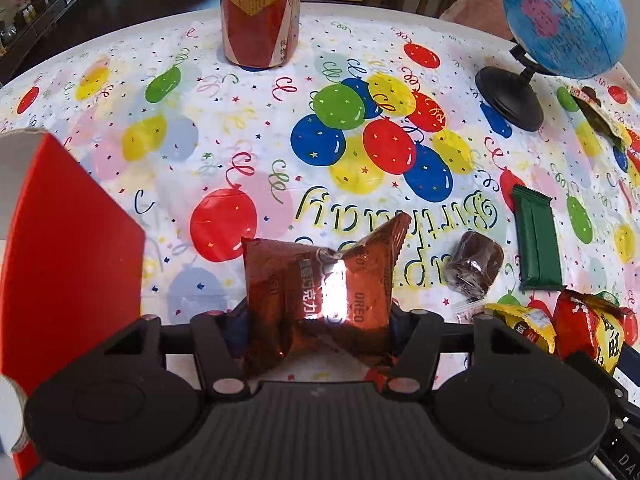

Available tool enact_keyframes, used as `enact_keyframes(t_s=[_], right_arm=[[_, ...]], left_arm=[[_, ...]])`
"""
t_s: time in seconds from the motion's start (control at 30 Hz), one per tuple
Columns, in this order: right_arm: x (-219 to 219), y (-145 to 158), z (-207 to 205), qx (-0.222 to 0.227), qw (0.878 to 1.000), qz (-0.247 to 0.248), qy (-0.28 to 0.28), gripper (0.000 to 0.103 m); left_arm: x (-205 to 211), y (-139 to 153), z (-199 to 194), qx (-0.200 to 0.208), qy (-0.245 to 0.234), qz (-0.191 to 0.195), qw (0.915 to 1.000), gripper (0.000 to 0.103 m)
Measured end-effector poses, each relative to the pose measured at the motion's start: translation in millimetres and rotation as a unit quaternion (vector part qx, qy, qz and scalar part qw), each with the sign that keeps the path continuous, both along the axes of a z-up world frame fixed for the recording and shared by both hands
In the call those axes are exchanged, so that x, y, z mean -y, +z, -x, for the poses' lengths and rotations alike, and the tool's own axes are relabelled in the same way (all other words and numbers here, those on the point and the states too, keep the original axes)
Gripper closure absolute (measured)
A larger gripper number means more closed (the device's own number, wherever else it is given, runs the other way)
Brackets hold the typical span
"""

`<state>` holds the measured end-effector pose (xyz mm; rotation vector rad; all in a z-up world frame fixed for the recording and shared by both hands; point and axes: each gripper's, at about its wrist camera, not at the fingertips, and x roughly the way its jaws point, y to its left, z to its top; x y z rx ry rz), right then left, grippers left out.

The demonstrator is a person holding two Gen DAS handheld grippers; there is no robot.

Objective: Organize snacks
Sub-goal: 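Grasp the brown wrapper with the left tool while the right tool grasps the red-yellow chip bag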

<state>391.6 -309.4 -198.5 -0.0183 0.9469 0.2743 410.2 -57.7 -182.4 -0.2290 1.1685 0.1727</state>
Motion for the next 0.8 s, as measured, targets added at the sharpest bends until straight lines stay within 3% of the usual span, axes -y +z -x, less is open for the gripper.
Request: enact_keyframes(t_s=[0.27, 0.8], right_arm=[[10.7, 17.0, 16.5, 0.006, 1.0, -0.017, -0.009, 0.051], [15.1, 90.0, 78.2, 0.034, 0.998, -0.057, 0.012, 0.051]], left_arm=[[0.3, 25.9, 23.5, 0.024, 0.005, 0.008, 0.9997, 0.046], [9.9, 103.1, 97.2, 0.078, -0.028, 0.016, 0.9965, 0.046]])
